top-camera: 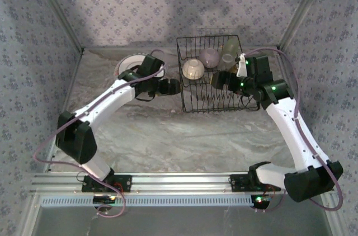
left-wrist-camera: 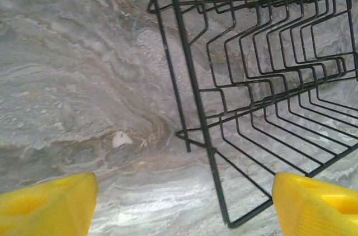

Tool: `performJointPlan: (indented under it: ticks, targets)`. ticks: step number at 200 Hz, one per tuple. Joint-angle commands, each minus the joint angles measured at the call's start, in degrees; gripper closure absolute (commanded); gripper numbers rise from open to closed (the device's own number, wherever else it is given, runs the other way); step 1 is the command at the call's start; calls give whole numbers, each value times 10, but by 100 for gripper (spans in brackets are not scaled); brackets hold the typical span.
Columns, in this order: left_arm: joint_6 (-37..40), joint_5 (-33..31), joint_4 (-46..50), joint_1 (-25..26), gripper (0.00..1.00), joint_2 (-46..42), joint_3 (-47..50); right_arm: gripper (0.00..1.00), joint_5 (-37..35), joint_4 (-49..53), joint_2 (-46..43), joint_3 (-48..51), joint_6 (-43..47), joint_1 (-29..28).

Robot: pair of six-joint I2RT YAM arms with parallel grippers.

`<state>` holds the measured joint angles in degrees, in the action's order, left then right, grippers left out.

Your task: Unload the mixed dishes from the dish rack

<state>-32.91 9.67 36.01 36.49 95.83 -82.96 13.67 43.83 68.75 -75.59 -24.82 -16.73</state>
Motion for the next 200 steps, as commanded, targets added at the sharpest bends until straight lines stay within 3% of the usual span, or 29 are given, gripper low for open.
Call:
performJointPlan:
  ticks: [1, 154, 200]
  targets:
    - [-14, -20, 7, 12, 25, 25, -31, 0, -3, 10, -6, -6, -6, 5]
    - [-62, -126, 67, 55, 57, 178, -155, 0, 25, -2, -14, 24, -3, 24]
    - [-69, -133, 79, 58, 78, 200, -174, 0, 32, -4, -16, 32, -3, 31]
